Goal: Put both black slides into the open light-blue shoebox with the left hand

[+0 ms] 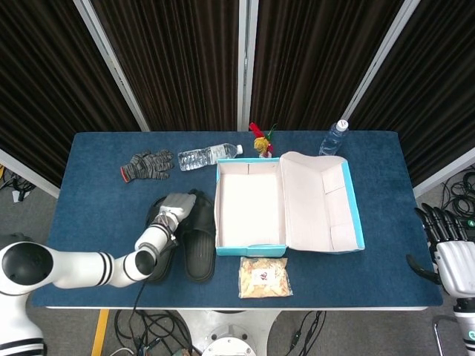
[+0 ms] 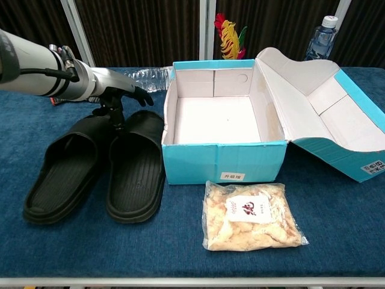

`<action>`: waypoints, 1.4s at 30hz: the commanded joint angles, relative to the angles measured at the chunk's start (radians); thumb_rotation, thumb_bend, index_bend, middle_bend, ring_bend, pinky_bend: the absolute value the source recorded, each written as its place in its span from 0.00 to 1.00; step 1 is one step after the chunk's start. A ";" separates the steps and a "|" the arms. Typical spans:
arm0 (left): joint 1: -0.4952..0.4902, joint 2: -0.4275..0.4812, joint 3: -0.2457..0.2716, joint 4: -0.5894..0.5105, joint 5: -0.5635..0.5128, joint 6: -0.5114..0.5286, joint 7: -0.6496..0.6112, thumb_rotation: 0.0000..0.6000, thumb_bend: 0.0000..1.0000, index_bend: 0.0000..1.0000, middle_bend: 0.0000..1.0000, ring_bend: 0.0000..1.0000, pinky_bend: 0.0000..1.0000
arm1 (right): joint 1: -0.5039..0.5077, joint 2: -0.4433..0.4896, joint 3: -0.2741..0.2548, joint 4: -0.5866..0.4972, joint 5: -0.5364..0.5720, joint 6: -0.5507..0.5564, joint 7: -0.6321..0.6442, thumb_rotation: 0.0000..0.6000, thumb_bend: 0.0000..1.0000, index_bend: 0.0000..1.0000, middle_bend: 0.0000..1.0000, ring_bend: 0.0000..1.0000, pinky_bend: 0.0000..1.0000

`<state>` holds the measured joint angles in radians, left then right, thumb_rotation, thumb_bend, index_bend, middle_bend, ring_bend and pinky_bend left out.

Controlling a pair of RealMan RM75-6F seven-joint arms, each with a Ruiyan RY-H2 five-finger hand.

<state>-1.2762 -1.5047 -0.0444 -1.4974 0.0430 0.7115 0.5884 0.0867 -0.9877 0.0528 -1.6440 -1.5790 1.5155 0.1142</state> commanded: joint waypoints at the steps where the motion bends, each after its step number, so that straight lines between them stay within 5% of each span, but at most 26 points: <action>1: -0.019 -0.015 0.013 0.031 -0.043 -0.028 0.007 1.00 0.00 0.09 0.05 0.67 0.84 | -0.001 0.000 0.000 0.001 0.001 0.001 0.001 1.00 0.15 0.00 0.04 0.00 0.01; 9: -0.009 -0.051 0.003 0.070 -0.057 0.035 -0.021 1.00 0.00 0.42 0.40 0.78 0.84 | -0.003 -0.001 0.000 0.001 0.004 0.000 0.003 1.00 0.15 0.00 0.04 0.00 0.01; 13: 0.017 -0.032 -0.019 0.054 -0.033 0.054 -0.054 1.00 0.00 0.48 0.48 0.82 0.85 | 0.000 0.001 0.001 -0.001 0.003 -0.004 0.000 1.00 0.15 0.00 0.04 0.00 0.01; 30: 0.176 0.188 -0.126 -0.127 0.161 0.153 -0.234 1.00 0.00 0.49 0.49 0.82 0.85 | 0.004 0.005 0.003 -0.011 -0.010 0.002 -0.009 1.00 0.15 0.00 0.04 0.00 0.01; 36: 0.250 0.244 -0.239 -0.152 0.259 0.161 -0.402 1.00 0.00 0.49 0.49 0.81 0.84 | -0.001 0.009 0.001 -0.014 -0.009 0.009 -0.014 1.00 0.15 0.00 0.04 0.00 0.01; 42: 0.300 0.180 -0.370 -0.102 0.430 0.123 -0.631 1.00 0.00 0.49 0.48 0.71 0.84 | 0.000 0.010 0.002 -0.020 -0.010 0.006 -0.021 1.00 0.15 0.00 0.04 0.00 0.01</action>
<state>-1.0074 -1.2929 -0.3467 -1.6266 0.3934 0.8628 0.0532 0.0871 -0.9775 0.0544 -1.6647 -1.5891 1.5215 0.0922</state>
